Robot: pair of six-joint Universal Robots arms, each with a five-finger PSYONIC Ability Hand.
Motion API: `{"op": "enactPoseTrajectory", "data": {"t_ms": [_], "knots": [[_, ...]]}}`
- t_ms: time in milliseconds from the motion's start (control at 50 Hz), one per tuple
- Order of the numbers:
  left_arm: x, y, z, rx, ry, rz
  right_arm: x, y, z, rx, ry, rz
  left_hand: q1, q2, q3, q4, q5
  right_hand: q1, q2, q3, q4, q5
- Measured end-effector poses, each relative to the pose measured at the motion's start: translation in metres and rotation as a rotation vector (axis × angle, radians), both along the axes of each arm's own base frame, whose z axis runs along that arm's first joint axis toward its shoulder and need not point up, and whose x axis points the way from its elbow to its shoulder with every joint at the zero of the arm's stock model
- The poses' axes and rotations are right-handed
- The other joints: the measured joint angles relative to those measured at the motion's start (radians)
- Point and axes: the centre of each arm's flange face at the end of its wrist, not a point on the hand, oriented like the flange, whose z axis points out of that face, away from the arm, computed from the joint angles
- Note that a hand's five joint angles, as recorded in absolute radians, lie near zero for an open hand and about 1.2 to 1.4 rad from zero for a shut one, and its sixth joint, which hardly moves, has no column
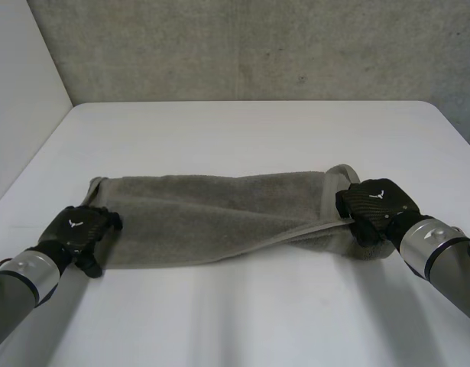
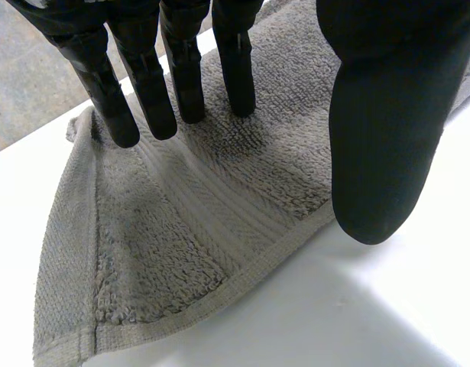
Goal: Fold the laundry
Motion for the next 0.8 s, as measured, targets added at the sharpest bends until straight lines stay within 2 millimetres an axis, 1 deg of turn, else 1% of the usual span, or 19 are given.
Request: {"op": "enactPoseTrajectory", "data": {"t_ms": [140,340,680,800], "knots": [[0.000,-0.005,-0.004,0.000,-0.018,-0.009,0.000,0.000,-0.001,0.001,0.001,0.000,0.014,0.013,0.013,0.012,0.014,0.000,0.000,0.000,0.000,0.000],[-0.001,-0.012,-0.009,-0.020,-0.073,-0.040,0.000,0.000,-0.001,0.001,0.002,0.001,0.121,0.123,0.122,0.122,0.101,0.000,0.000,0.000,0.000,0.000],[-0.003,-0.034,-0.006,-0.063,-0.069,-0.042,0.000,0.000,-0.004,0.007,0.008,0.003,0.259,0.259,0.259,0.259,0.099,0.000,0.000,0.000,0.000,0.000],[-0.006,-0.037,-0.003,-0.076,-0.062,-0.050,0.000,0.000,-0.005,0.009,0.010,0.003,0.269,0.269,0.269,0.268,0.099,0.000,0.000,0.000,0.000,0.000]]}}
